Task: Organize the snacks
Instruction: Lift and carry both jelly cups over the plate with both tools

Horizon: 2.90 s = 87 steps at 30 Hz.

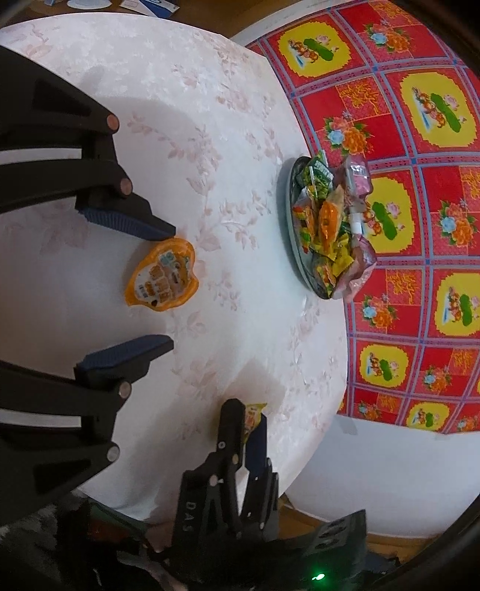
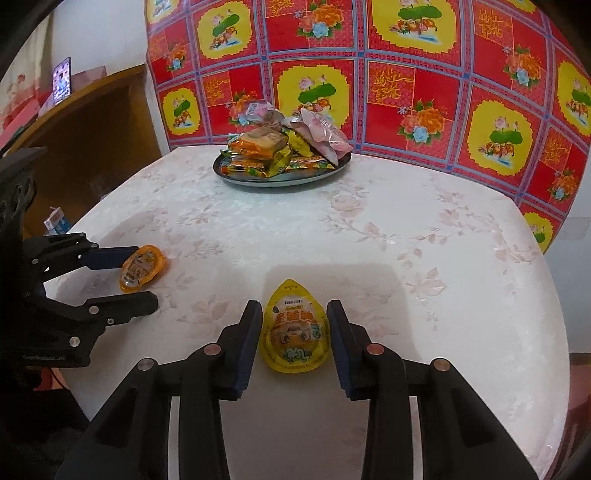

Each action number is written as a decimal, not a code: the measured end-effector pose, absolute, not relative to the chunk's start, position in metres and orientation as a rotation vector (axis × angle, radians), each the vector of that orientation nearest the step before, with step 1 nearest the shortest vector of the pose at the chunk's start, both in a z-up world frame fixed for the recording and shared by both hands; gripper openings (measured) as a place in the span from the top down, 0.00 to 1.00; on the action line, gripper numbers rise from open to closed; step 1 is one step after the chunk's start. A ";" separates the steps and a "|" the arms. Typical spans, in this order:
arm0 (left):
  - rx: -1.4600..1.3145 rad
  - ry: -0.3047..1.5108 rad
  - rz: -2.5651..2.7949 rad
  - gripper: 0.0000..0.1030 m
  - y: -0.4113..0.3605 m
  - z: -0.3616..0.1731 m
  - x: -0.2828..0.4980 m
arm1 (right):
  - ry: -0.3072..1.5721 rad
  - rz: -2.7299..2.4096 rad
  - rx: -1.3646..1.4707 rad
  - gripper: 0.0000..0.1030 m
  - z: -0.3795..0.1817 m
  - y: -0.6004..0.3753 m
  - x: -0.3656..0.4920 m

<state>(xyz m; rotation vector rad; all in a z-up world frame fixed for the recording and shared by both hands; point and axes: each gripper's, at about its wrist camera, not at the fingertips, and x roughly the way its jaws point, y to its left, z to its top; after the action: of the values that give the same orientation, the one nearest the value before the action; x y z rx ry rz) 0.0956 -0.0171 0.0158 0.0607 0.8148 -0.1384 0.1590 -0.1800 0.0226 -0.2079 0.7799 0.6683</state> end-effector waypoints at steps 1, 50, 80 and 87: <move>0.061 0.818 -0.134 0.46 -0.017 0.016 0.097 | 0.781 0.672 -0.204 0.64 0.022 -0.180 0.160; 0.012 0.845 -0.042 0.67 -0.002 0.017 0.126 | 0.893 0.597 -0.270 0.67 0.028 -0.138 0.175; 0.063 0.791 -0.001 0.73 0.013 0.042 0.116 | 0.731 0.743 -0.252 0.72 0.051 -0.100 0.181; 0.036 0.707 0.038 0.72 0.032 0.066 0.126 | 0.691 0.722 -0.177 0.72 0.060 -0.102 0.201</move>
<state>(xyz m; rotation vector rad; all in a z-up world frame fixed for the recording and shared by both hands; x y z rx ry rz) 0.1264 0.0323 0.0659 0.0360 0.7069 0.0384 0.2007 -0.1019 0.0597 -0.1768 0.6910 0.7220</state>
